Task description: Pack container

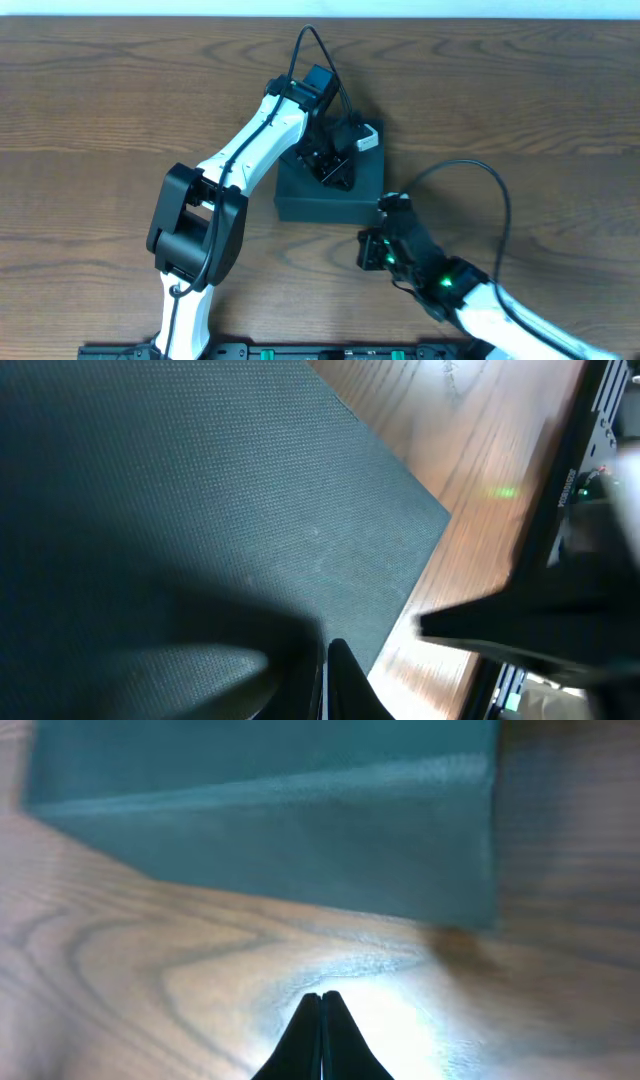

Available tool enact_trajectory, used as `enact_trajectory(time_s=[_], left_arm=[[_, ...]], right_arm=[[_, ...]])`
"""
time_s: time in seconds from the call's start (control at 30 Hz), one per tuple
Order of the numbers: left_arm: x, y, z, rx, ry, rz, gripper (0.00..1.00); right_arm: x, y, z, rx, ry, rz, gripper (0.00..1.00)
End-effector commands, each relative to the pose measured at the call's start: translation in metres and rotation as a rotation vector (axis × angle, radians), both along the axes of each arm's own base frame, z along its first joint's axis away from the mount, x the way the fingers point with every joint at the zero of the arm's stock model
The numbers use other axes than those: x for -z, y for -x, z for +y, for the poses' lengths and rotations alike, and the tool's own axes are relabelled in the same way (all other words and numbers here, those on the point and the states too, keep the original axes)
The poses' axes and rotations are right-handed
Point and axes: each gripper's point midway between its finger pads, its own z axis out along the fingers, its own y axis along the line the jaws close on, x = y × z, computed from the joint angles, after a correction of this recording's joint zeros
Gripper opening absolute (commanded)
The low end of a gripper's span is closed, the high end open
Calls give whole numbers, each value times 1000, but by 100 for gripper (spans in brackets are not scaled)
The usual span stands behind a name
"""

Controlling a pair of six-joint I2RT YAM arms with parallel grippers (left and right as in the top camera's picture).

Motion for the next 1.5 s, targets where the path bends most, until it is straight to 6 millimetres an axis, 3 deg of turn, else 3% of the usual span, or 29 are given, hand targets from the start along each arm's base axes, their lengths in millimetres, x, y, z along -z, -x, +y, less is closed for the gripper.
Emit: enact_trajectory(time_s=[0.0,0.27,0.63,0.8,1.0,1.17,1.3,1.47], left_arm=[[29,5,4,27,-65,32,6],[29,8,6,22,-76,52,6],[29,10,7,22,-79,59,6],[29,9,7,22,-79,58,6],[28,9,6,22,-77,58,6],[26,8,8,17,-76,57,6],[12,-4,16,-34,-69,32,6],[-22,-28,40,-114,-27,-53,6]], right_arm=[[22,-9,-1,124,4,33,2],[37,-45,6,245,-28,-67,2],[8,-70,13,298,-117,-202,2],[-12,-69,43,201,-258,-208,2],[-14,-69,43,223,-255,-220,2],[-16,-60,57,145,-304,-181,2],[-32,-57,60,97,-316,-213,2],[-63,-49,51,54,-291,-278,2]])
